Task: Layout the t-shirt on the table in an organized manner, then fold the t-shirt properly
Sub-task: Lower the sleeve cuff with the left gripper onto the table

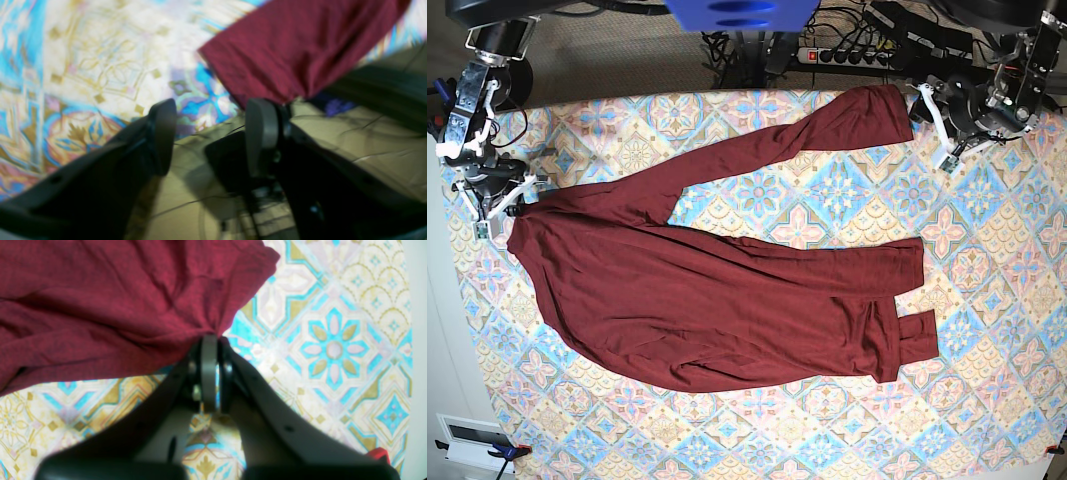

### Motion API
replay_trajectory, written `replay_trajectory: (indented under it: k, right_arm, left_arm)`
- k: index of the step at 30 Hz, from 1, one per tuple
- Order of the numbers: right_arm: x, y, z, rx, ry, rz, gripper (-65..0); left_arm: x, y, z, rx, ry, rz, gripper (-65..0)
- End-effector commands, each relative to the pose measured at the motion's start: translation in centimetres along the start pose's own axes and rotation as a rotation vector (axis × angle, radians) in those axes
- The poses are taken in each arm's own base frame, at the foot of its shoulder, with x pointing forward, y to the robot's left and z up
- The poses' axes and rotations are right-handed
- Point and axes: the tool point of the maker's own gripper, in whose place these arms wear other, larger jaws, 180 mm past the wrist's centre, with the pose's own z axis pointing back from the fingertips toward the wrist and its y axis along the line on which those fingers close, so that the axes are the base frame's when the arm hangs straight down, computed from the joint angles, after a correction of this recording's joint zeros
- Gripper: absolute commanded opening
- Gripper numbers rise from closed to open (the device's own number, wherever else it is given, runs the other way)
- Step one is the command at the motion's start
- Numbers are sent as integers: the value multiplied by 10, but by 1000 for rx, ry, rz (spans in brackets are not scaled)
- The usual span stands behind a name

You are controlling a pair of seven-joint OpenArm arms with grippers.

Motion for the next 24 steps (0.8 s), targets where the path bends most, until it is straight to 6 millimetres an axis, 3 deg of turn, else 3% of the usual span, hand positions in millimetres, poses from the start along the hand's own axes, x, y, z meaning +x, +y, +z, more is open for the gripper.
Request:
replay_trajectory:
  k: [1,3,13,20,24]
  right_arm:
    - [18,-9,5,-19,-49,19,-650]
    - [18,-9,5,-19,-49,19,-650]
    - [18,-9,5,-19,-48,19,-650]
    - [18,-9,5,-19,-49,19,-650]
    - [18,-9,5,-19,-49,19,-650]
  left_arm:
    - [6,4,3,19,-22,-21,-323]
    - [5,0,0,19,-26,-14,-323]
    - [-6,-56,-28,-110,-55,207,-323]
    - [-7,-51,-26,-91,-95,323,-323]
    - [-19,-39,-21,-57,-85,360,-323]
